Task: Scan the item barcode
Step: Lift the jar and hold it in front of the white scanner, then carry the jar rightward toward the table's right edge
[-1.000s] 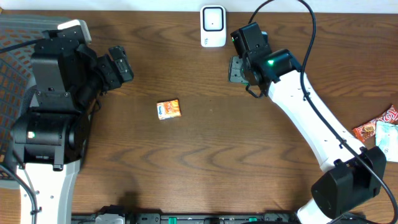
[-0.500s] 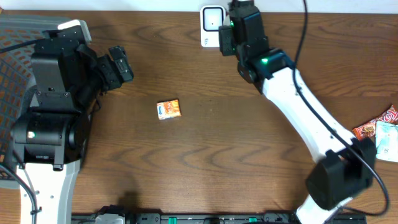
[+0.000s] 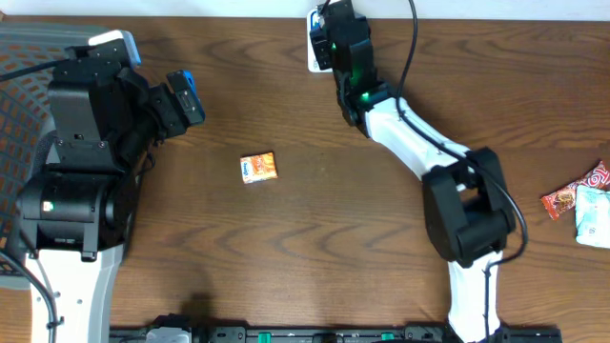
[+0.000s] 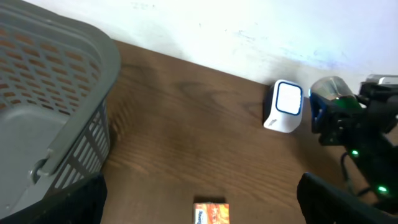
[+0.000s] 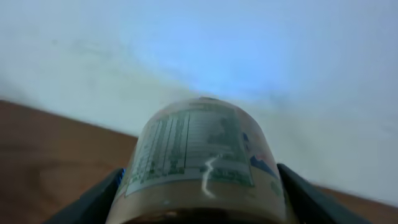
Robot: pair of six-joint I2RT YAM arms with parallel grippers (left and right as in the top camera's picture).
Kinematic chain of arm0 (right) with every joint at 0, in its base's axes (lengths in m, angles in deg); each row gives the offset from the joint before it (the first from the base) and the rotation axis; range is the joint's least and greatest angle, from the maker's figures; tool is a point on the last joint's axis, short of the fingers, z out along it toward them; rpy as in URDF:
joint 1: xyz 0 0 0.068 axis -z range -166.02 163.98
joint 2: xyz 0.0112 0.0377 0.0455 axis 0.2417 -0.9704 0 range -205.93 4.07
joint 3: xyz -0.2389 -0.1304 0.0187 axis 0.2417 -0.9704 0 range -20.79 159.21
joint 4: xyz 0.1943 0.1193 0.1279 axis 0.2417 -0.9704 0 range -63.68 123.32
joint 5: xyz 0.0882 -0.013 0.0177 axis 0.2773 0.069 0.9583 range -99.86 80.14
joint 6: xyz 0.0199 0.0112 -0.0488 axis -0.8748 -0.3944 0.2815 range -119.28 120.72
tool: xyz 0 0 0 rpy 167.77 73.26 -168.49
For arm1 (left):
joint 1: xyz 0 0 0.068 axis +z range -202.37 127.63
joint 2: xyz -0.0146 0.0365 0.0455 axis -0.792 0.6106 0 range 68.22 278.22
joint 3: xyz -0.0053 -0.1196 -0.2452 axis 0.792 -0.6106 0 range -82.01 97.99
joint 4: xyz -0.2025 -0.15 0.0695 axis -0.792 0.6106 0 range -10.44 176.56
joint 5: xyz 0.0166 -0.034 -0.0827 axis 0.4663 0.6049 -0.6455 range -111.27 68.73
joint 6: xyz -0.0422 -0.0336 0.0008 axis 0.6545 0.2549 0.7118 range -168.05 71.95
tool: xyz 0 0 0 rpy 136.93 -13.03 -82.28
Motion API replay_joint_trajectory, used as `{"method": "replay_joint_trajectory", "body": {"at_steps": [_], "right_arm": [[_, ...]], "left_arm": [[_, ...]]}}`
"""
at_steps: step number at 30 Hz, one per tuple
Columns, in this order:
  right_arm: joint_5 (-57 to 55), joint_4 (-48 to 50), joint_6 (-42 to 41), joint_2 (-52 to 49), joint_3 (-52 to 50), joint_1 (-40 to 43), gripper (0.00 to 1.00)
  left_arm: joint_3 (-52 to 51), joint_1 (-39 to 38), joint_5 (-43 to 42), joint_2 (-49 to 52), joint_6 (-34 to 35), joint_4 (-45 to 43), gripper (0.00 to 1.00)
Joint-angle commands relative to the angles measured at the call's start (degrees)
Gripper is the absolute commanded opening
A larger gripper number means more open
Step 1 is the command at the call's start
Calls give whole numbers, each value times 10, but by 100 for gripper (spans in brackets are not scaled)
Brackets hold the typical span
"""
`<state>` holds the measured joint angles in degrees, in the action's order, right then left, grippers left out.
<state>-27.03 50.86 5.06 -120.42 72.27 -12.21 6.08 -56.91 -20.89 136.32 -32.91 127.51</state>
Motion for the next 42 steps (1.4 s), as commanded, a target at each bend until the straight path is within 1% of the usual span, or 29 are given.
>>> {"method": "replay_joint_trajectory", "body": {"at_steps": [1,8,12,22,23,27,29,32,35,36,39,42], "right_arm": [[-5,70,20,-38,5,16,60],[33,232,28,-124,5,40,60],[40,308,37,-164,5,42,66],[40,313,36,-169,5,36,66],[40,313,37,-169,5,35,67],[37,313,37,-162,5,32,75],[37,305,40,-144,5,30,75],[10,250,41,-93,5,27,73],[5,148,39,-23,5,25,69],[5,97,32,12,5,25,67],[5,-17,5,85,5,27,64],[5,-152,-40,156,5,34,61]], "left_arm": [[6,3,7,1,-5,0,98],[6,3,7,1,-5,0,98],[6,3,7,1,-5,0,98],[6,3,7,1,-5,0,98],[6,3,7,1,-5,0,98],[6,3,7,1,-5,0,98],[6,3,7,1,-5,0,98],[6,3,7,1,-5,0,98],[6,3,7,1,-5,0,98],[6,3,7,1,-5,0,98],[6,3,7,1,-5,0,98],[6,3,7,1,-5,0,98]]}}
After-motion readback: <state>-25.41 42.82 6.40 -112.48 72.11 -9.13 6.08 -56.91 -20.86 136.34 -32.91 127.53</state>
